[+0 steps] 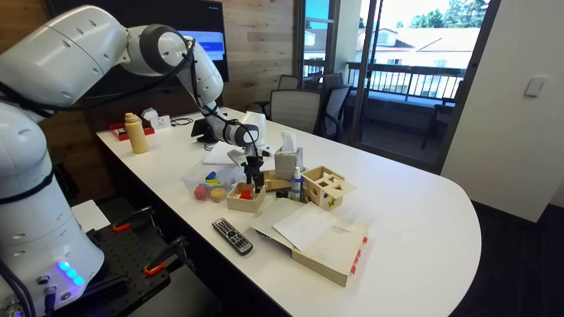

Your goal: Take three blocks out of the wooden box and put them in the clear box on the left.

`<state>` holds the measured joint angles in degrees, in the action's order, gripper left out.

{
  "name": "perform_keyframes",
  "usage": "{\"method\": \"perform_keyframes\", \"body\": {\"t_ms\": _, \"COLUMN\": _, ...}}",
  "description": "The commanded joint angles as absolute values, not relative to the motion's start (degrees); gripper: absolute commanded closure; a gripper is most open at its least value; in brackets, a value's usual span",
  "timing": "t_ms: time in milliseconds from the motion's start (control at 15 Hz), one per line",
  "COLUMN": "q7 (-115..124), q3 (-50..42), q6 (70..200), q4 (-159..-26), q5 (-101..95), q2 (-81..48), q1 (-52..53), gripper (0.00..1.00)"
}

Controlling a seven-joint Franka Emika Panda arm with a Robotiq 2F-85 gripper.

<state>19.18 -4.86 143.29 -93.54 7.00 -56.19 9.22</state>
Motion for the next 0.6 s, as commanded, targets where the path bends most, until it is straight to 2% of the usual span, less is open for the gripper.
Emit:
{"method": "perform_keyframes", "body": {"t_ms": 0, "q7": 22.5, "q3": -6.0, "q6": 144.0, "q4": -93.0, "q5": 5.8, "q2": -56.9, "q1": 10.5, "gripper": 0.0}}
{"method": "perform_keyframes", "body": {"t_ms": 533, "q7": 25.5, "q3": -5.6, "q6": 143.3, "q4": -96.4, "q5": 6.7, "q2": -53.6, "q1": 11.5, "gripper": 0.0}}
